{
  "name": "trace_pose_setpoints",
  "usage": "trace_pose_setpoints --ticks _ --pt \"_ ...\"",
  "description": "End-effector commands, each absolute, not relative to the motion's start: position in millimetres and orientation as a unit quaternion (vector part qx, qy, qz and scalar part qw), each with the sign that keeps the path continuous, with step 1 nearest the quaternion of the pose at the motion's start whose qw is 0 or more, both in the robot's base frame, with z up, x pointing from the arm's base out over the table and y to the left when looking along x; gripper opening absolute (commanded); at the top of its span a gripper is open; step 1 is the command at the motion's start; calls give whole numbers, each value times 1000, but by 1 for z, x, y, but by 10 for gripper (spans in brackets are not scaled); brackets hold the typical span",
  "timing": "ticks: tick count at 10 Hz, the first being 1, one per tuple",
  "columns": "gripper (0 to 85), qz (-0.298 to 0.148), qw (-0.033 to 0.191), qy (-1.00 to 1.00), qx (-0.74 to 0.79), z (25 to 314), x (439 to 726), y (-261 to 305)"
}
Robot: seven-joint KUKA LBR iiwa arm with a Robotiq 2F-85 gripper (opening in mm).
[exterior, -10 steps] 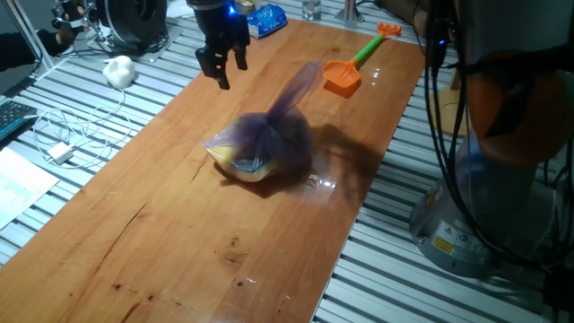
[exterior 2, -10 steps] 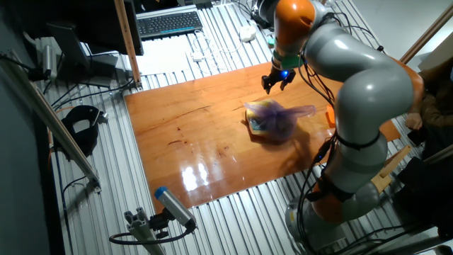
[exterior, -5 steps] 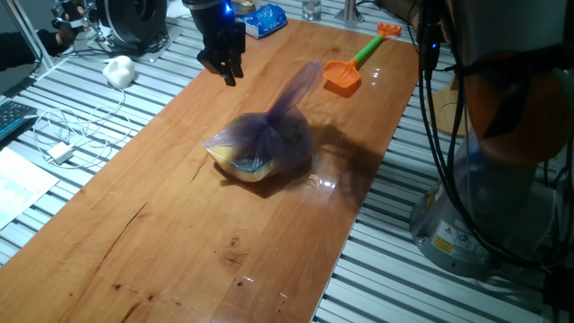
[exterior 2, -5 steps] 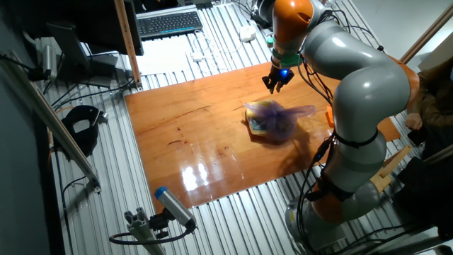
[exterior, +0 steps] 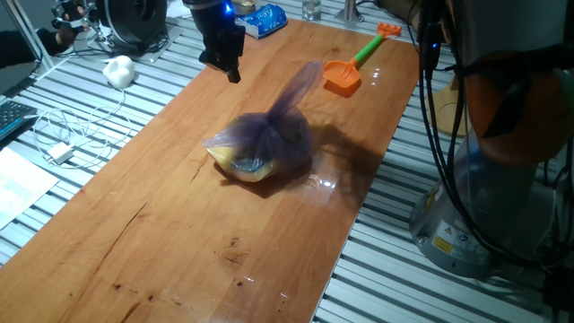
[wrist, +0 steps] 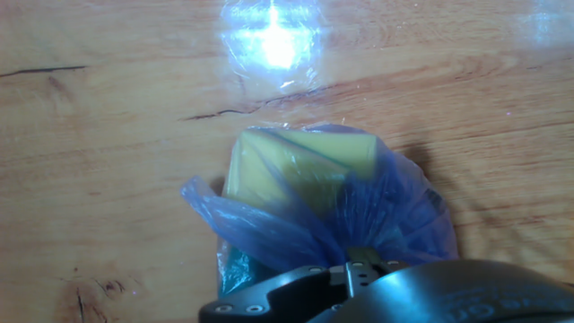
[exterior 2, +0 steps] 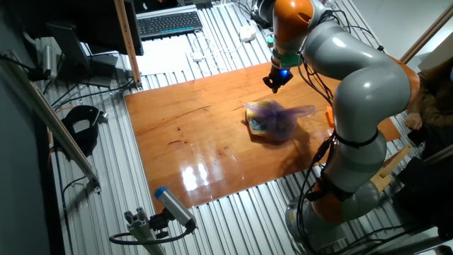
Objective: Pick up a bag of things
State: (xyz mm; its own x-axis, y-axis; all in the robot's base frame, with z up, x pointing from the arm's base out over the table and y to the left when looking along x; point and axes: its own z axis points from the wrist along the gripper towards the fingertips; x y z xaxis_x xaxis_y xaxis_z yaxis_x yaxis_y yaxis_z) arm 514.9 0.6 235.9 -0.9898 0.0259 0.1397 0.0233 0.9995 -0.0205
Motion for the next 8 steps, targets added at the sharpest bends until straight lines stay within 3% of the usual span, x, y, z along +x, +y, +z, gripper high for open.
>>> trace_pose_setpoints --ticks 1,8 --pt "0 9 70 -997 -13 236 515 1" --pt "0 10 69 -997 -18 236 515 0"
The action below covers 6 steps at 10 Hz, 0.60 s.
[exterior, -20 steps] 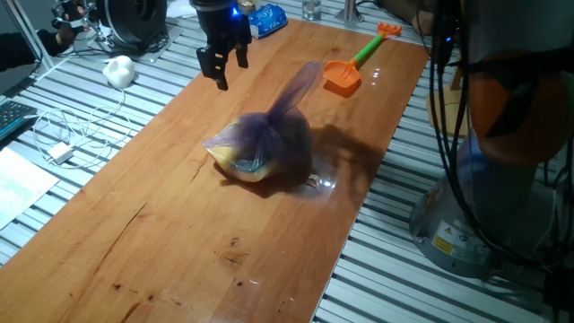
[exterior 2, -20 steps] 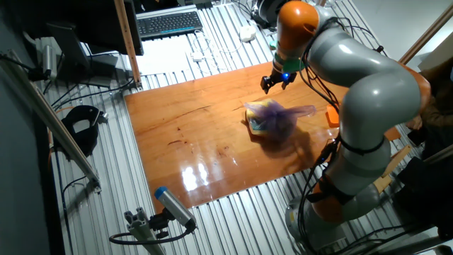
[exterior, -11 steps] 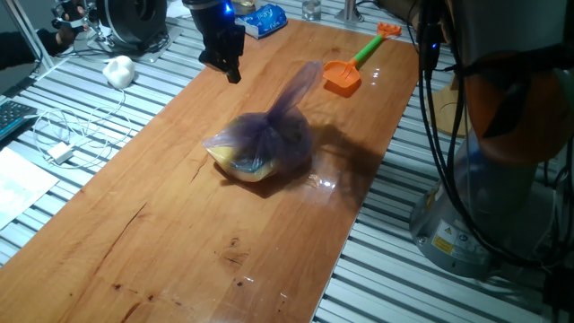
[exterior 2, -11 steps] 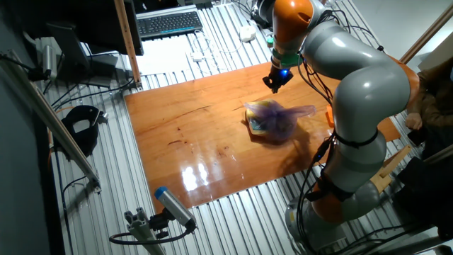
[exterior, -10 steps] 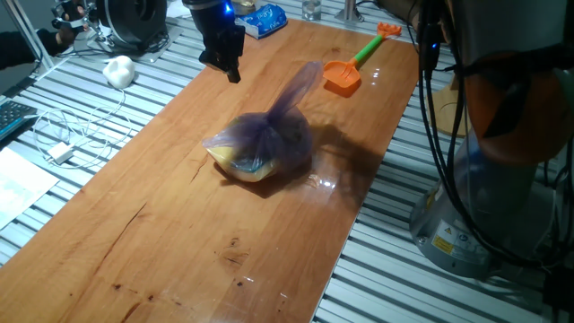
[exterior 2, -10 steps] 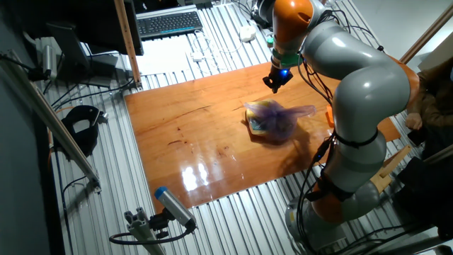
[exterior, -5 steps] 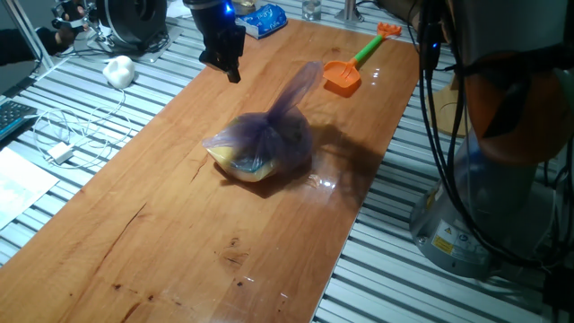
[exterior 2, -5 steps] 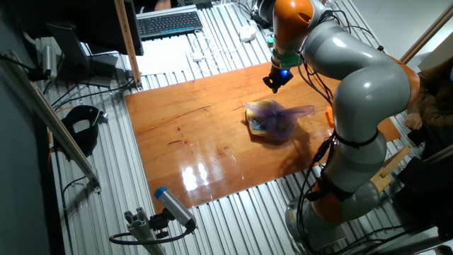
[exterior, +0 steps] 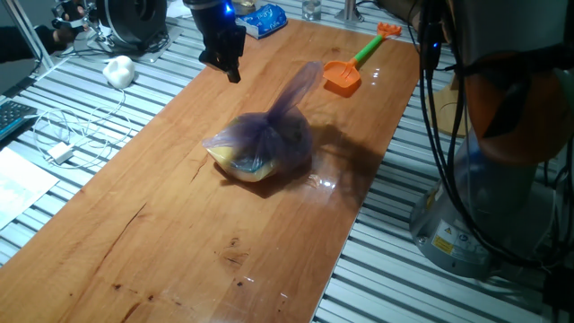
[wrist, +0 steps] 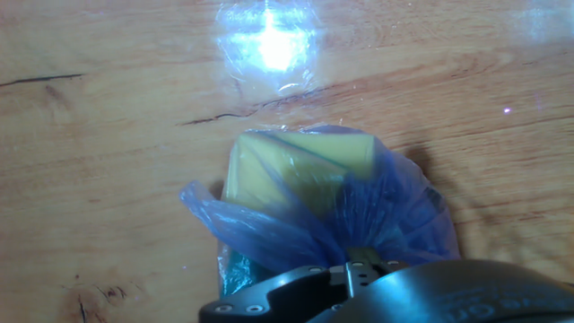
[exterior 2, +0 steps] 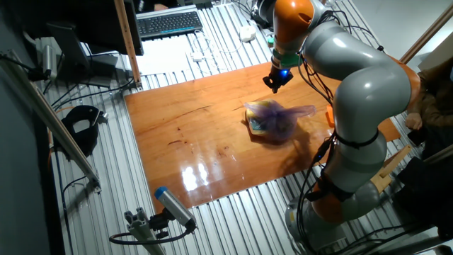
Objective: Pick up a bag of things
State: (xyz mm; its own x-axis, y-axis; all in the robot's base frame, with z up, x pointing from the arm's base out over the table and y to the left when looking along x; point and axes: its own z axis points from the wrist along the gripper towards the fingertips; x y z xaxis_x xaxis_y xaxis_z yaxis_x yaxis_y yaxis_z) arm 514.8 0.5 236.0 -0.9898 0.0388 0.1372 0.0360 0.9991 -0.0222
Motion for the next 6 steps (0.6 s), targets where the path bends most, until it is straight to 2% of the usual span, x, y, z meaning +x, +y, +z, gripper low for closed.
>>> trace_pose_setpoints --ticks 1,6 --pt "0 11 70 -997 -18 236 515 1" --pt "0 10 69 -997 -27 236 515 0"
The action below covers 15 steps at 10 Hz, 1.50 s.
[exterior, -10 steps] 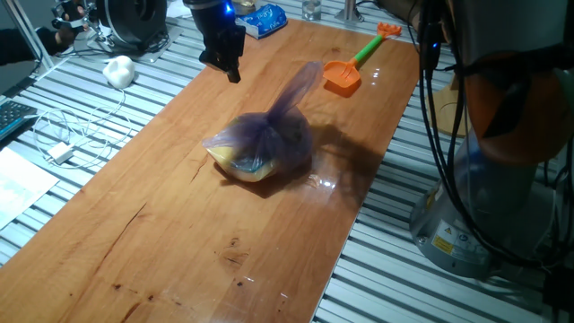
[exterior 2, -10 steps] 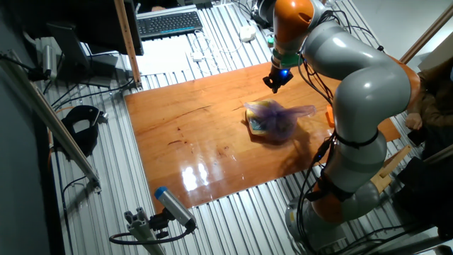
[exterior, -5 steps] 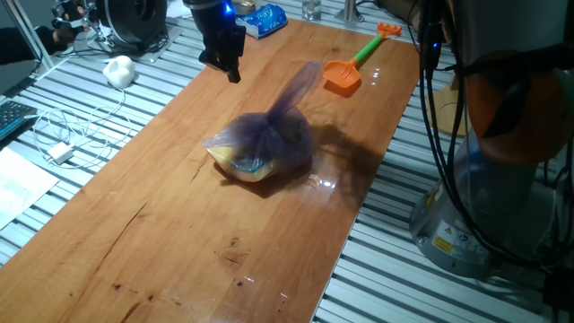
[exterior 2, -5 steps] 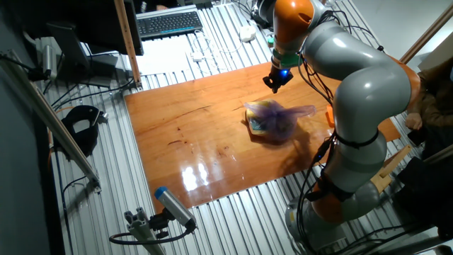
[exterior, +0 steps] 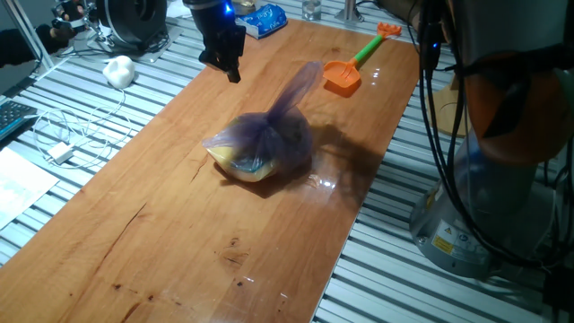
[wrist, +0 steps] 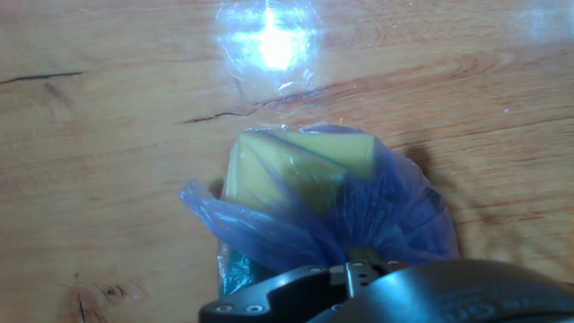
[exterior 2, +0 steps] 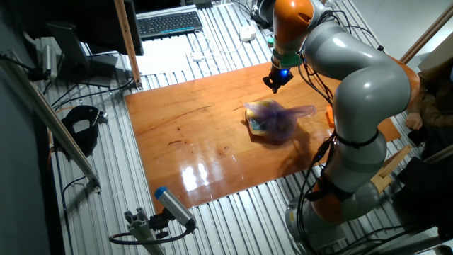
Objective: Pick up a bag of things
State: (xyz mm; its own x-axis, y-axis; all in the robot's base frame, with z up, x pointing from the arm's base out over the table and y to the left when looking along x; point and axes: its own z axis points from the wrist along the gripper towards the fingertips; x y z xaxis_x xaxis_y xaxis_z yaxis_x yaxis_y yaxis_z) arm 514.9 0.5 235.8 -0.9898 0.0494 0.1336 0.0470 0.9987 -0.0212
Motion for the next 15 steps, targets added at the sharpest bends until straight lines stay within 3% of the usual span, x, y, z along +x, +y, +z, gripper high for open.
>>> trace_pose_setpoints --ticks 1,3,8,12,13,15 --pt "0 -2 63 -998 -20 236 515 0" --pt "0 7 74 -997 -26 236 515 0" --pt "0 11 32 -999 -36 236 515 0" --pt "0 19 43 -998 -40 236 515 0" --pt "170 15 47 -998 -43 236 515 0" --pt "170 16 43 -998 -51 236 515 0"
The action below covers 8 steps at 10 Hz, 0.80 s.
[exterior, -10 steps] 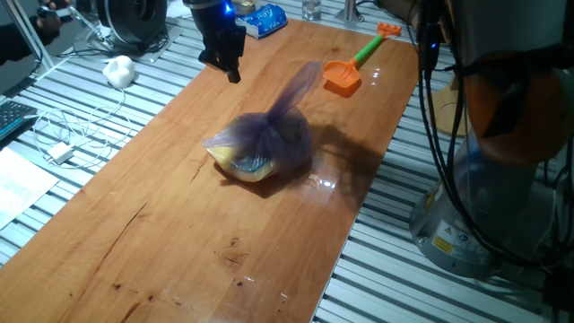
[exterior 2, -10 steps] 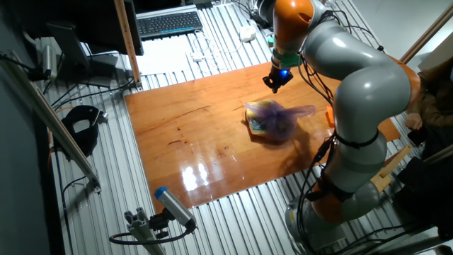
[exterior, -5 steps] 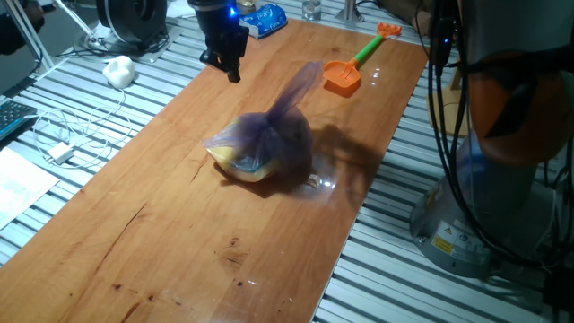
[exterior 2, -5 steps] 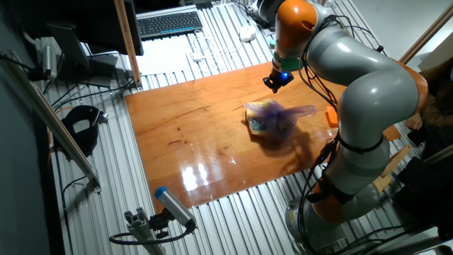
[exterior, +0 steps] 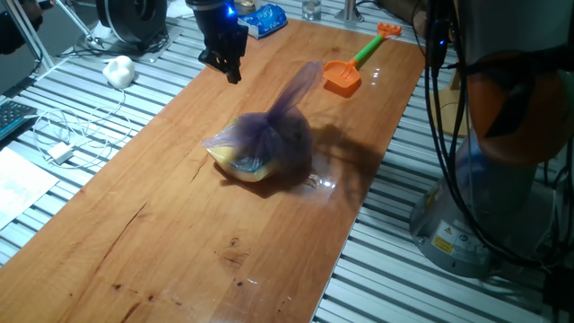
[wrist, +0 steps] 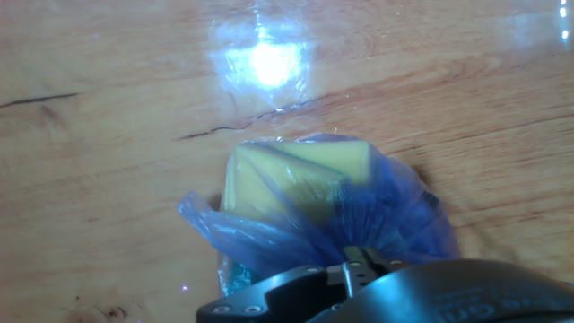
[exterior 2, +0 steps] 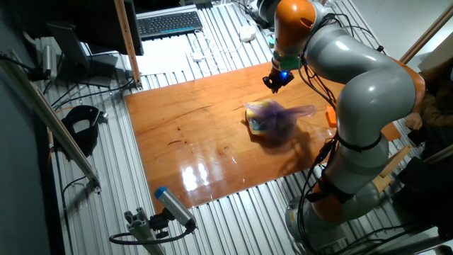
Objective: Pick up a bag of things
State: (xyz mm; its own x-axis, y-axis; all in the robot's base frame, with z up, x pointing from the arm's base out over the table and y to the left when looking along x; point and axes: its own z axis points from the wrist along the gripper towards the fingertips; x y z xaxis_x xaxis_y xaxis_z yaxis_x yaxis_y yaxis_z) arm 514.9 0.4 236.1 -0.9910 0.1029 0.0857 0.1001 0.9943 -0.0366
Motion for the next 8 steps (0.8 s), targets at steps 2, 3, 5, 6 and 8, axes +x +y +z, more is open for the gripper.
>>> trace_pose_setpoints --ticks 2,3,5,6,8 --pt "340 16 44 -997 -55 235 515 0" --pt "340 15 44 -997 -55 233 515 -1" --pt "340 13 29 -998 -60 222 509 -2" --pt "340 12 25 -998 -64 219 507 0" --pt "340 16 28 -998 -60 218 506 0"
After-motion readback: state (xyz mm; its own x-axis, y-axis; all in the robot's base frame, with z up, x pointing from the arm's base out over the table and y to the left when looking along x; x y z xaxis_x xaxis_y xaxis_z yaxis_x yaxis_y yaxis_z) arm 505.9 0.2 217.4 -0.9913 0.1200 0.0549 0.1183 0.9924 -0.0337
